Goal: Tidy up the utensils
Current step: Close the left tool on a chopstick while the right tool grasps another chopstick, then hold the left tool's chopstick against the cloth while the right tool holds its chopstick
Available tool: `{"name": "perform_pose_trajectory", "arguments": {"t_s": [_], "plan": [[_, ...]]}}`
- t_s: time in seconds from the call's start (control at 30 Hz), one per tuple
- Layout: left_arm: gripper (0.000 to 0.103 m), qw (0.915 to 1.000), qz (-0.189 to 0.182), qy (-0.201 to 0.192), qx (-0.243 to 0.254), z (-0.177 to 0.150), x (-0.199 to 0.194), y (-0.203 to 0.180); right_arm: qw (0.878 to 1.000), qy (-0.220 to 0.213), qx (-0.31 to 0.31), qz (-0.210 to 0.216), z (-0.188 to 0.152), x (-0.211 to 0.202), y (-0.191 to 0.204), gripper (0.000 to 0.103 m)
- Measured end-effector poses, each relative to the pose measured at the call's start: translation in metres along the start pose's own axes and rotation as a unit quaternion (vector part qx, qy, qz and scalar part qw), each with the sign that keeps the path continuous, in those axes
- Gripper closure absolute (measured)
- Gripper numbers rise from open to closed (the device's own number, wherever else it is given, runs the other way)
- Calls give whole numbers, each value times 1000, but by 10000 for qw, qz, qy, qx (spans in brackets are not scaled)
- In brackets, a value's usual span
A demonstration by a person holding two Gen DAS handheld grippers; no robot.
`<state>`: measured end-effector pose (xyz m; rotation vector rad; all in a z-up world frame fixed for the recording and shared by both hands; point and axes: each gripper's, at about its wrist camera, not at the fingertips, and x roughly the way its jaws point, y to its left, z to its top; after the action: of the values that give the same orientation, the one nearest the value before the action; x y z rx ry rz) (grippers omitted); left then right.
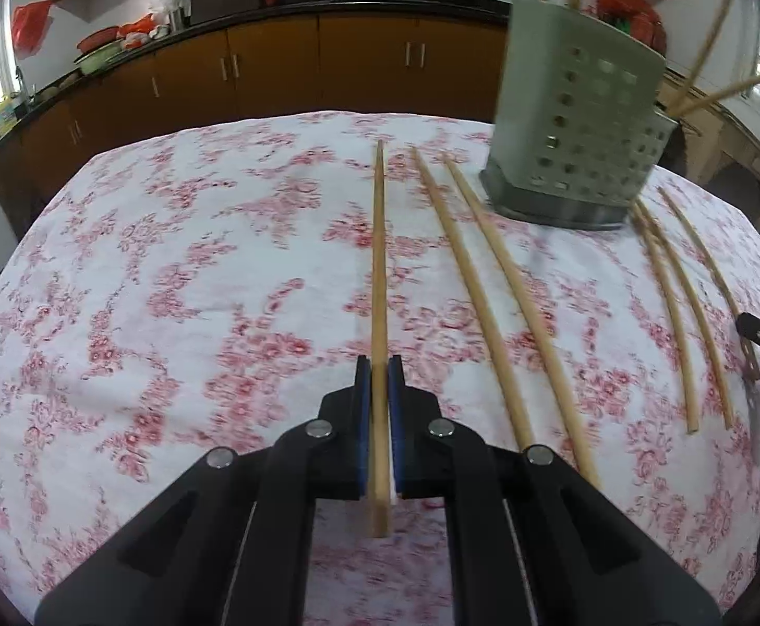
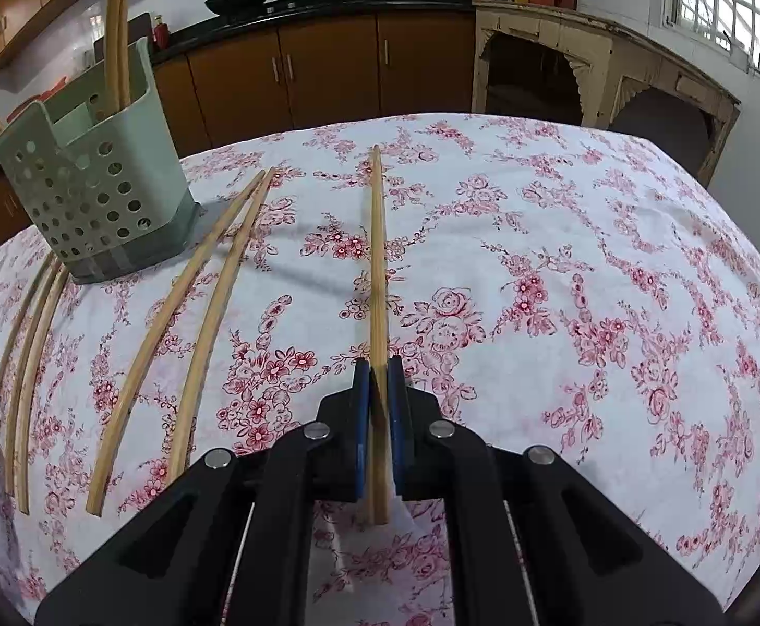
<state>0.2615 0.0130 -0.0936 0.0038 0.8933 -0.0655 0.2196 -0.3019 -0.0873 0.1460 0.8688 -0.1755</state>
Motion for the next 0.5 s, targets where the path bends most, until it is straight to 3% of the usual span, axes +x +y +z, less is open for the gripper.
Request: {"name": "perform_pose_trajectory", "arguments": {"t_s": [0.5], "plan": [[93, 9999, 89, 9, 76, 3, 2, -3, 9999, 8, 83, 101, 1, 1, -4, 95]]}}
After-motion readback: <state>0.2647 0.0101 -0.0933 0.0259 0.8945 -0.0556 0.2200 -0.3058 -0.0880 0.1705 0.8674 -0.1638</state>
